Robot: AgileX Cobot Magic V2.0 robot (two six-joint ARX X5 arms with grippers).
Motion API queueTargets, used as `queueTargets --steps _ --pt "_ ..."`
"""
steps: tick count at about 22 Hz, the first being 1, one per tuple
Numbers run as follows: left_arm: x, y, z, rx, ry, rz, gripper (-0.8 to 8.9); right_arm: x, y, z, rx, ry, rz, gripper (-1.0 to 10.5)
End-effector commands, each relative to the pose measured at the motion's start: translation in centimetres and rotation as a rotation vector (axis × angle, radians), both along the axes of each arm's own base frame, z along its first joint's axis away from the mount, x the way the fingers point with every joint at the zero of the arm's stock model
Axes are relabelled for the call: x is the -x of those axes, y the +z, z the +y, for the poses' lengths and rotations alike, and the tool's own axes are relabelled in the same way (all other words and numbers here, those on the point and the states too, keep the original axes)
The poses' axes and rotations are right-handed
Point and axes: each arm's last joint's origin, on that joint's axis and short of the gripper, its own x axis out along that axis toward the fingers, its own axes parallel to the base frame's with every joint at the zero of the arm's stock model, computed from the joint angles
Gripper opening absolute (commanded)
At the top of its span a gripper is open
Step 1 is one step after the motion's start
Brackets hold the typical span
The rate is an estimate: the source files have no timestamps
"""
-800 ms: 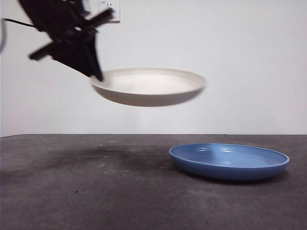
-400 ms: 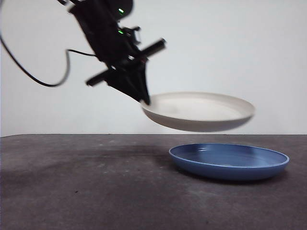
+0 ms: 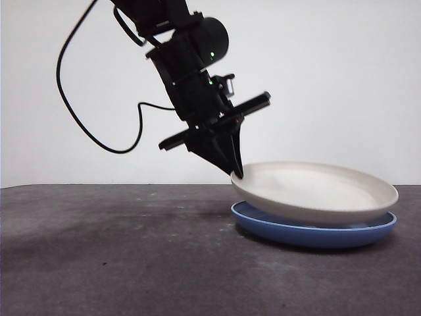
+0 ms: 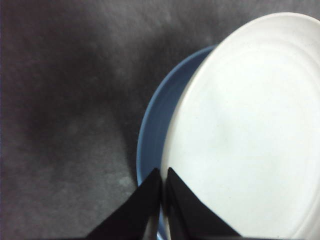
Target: Pick up the white plate, put it on the blue plate, put it on desk
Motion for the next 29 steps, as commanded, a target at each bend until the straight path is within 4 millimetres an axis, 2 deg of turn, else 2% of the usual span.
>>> queueTargets --steps 1,6,8,12,16,18,21,23,26,29 --pt "-0.4 -0.7 -0.9 -0.002 -0.004 0.004 0.15 0.3 0.5 0.0 -0.005 -0.002 -0.013 4.3" --pt "-0.5 -1.4 -1.0 -0.014 -0.008 0.014 0.15 0.5 0.5 0.0 -0.006 -0.002 -0.017 4.3" --pt "-0.3 -1.4 -1.2 -0.012 -0.013 0.011 0.50 0.5 0.5 0.0 -0.006 -0.001 -0.018 4.3" --pt "-0.2 -1.4 -1.3 -0.013 -0.017 0.013 3.30 0.5 0.5 0.0 -0.006 -0.001 -0.018 4.3" --pt "-0.2 -1.1 -1.3 -0.008 -0.024 0.023 3.44 0.5 0.5 0.0 -0.006 -0.001 -0.018 4.3" --pt "-0.1 -0.2 -1.3 -0.016 -0.029 0.027 3.44 0.5 0.5 0.0 -0.006 -0.001 -0.018 4.3" --pt "0.2 2.9 -0.9 -0.009 -0.059 -0.017 3.44 0.5 0.5 0.0 -0.005 -0.002 -0.018 4.3" --pt "0.9 6.1 0.0 0.024 -0.069 -0.085 3.44 0.5 0.5 0.0 0.002 -0.012 -0.018 4.3" --pt "2.7 11.9 2.4 0.088 -0.058 -0.224 3.43 0.5 0.5 0.0 0.003 -0.014 -0.017 4.3" --pt "5.3 17.5 5.8 0.152 -0.032 -0.347 3.43 0.4 0.5 -0.1 0.006 -0.016 -0.018 4.3"
